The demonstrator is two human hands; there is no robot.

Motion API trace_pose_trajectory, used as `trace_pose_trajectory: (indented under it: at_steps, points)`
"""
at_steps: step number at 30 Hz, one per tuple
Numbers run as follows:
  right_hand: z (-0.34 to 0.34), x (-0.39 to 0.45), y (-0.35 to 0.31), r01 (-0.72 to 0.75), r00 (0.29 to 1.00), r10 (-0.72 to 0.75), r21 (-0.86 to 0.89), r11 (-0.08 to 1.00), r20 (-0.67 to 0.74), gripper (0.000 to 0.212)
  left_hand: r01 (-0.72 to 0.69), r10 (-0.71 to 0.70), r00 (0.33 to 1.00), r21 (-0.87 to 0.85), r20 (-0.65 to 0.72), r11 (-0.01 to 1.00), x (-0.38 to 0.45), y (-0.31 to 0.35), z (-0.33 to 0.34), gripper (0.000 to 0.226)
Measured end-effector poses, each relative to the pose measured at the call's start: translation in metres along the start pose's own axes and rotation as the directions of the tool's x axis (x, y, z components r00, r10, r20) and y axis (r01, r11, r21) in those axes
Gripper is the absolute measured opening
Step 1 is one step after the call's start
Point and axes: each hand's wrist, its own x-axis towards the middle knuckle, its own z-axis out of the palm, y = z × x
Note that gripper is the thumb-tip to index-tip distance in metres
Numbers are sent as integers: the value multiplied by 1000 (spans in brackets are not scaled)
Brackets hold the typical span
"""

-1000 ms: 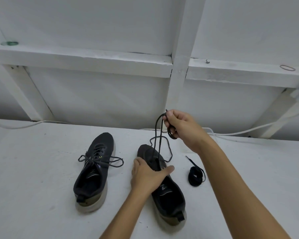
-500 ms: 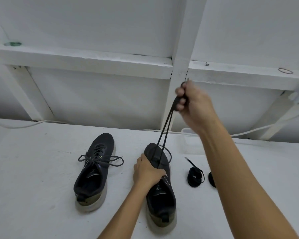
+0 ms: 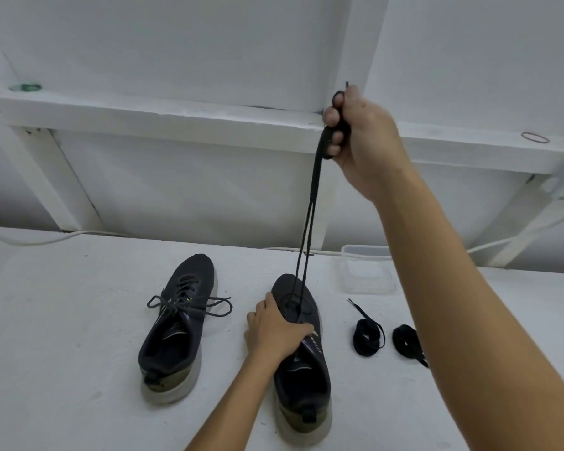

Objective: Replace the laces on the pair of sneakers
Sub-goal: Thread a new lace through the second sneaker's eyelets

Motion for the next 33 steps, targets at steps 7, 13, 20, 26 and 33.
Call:
trace_pose_trajectory:
  at_steps: [7,13,20,26,33]
  points:
    - [8,-2,8,7,1000,-8,-59,998,-13,33,-9,10,999,41,-44,999,-2,-1,2,108]
    - [-9,-8,23,-3,990,-79,-567,824,-120,33,2,-1,999,28,-36,1000,-1,0,2,108]
    - [-63,-47,118,-246,969,40,-957,152,-242,42,10,-9,999,21,-47,1000,-1,0,3,110]
    - [-80,-89,164,-461,843,442,-834,303,-306,58,16,-16,999,8,-44,1000,-1,1,2,110]
    - [-67,-105,198,-413,890,351,-841,349,-292,53,18,-17,999,9,-46,1000,-1,3,1,110]
